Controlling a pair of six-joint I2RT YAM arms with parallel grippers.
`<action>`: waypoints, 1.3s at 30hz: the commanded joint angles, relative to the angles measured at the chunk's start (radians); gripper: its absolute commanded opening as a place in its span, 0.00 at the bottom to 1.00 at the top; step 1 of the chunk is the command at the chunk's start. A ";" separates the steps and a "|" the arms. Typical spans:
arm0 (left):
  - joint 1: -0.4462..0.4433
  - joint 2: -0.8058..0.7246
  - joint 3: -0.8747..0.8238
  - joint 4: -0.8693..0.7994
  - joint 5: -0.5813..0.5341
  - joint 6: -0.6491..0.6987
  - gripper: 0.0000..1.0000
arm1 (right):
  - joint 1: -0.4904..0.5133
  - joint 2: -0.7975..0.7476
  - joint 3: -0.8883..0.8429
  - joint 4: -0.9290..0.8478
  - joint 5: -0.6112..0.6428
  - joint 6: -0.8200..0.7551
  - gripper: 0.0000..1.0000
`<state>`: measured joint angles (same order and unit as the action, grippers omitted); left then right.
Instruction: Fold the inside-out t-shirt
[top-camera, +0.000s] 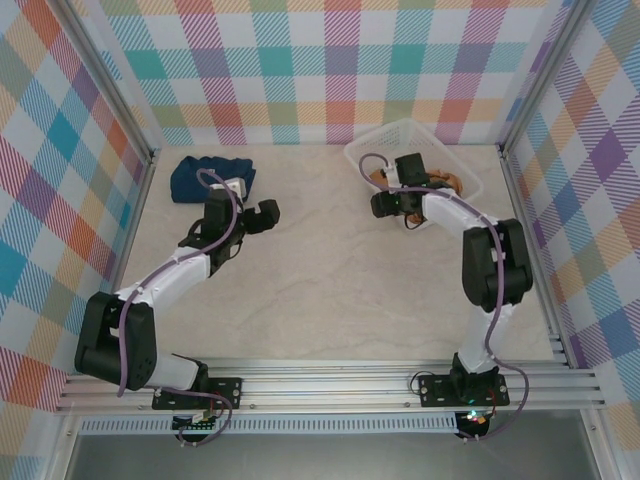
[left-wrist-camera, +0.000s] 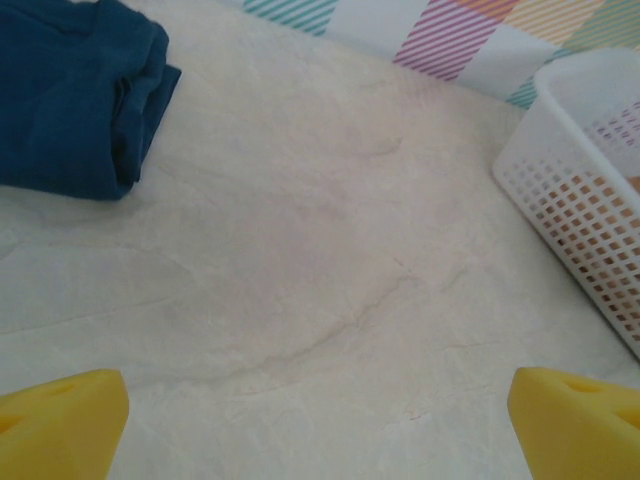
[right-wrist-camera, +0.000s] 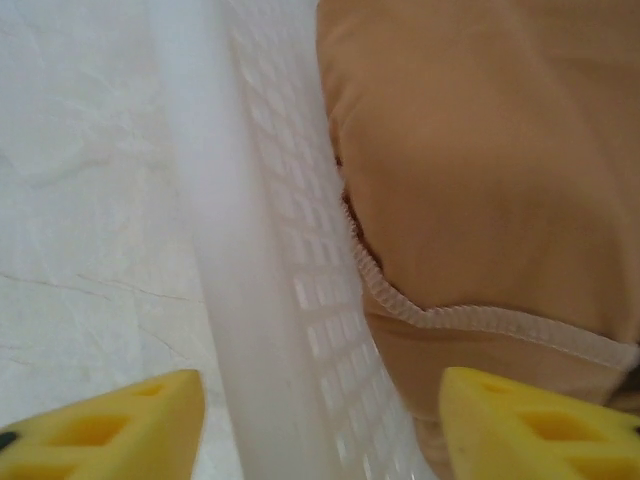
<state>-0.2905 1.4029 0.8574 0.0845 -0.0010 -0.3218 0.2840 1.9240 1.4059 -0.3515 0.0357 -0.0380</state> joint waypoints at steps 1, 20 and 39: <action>-0.008 0.014 0.040 -0.047 -0.018 0.013 0.98 | 0.000 0.008 0.052 -0.100 0.041 0.033 0.49; -0.010 0.021 0.015 -0.089 -0.042 0.009 0.98 | -0.172 -0.157 -0.036 -0.129 -0.018 0.117 0.57; -0.007 0.233 0.236 -0.197 -0.136 0.046 0.99 | -0.461 0.215 0.371 -0.394 0.083 0.250 1.00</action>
<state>-0.2924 1.5803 1.0069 -0.0528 -0.0933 -0.3096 -0.1917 2.0777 1.6821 -0.6407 0.1581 0.1654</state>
